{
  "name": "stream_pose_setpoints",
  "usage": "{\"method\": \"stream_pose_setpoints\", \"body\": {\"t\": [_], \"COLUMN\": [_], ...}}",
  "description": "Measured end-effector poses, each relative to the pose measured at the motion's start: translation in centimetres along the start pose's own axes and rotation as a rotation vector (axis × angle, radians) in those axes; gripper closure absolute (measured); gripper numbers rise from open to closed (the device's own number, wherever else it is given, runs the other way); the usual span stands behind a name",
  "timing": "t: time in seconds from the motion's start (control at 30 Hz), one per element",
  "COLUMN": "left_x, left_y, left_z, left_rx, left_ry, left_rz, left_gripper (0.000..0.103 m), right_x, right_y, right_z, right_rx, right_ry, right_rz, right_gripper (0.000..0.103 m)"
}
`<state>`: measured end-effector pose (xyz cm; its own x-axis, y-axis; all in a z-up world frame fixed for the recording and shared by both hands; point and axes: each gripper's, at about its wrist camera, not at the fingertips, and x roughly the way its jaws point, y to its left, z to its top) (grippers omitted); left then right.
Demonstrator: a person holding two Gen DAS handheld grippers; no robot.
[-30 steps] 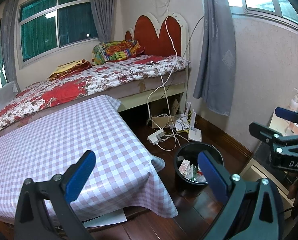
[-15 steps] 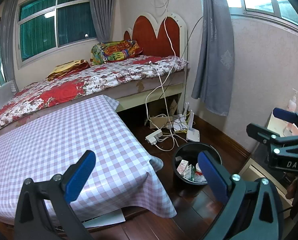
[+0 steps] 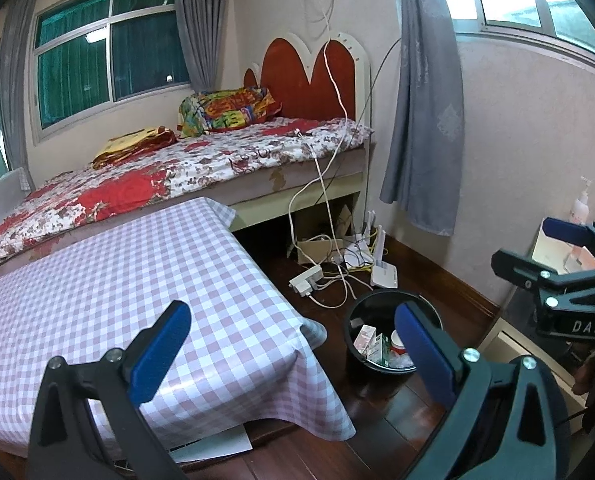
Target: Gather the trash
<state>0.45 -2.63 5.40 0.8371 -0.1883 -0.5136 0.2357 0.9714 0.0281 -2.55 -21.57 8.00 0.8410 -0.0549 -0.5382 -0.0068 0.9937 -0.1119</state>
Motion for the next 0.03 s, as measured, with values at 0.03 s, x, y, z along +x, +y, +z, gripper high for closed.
{"method": "stream_pose_setpoints", "body": {"t": [0.03], "left_x": [-0.01], "left_y": [0.08], "left_z": [-0.02], "left_rx": [0.000], "left_ry": [-0.001], "left_rz": [0.005], "left_gripper": [0.000], "right_x": [0.01], "right_y": [0.00], "right_z": [0.02], "right_rx": [0.001], "right_ry": [0.000], "right_rz": [0.000], "right_gripper": [0.000]}}
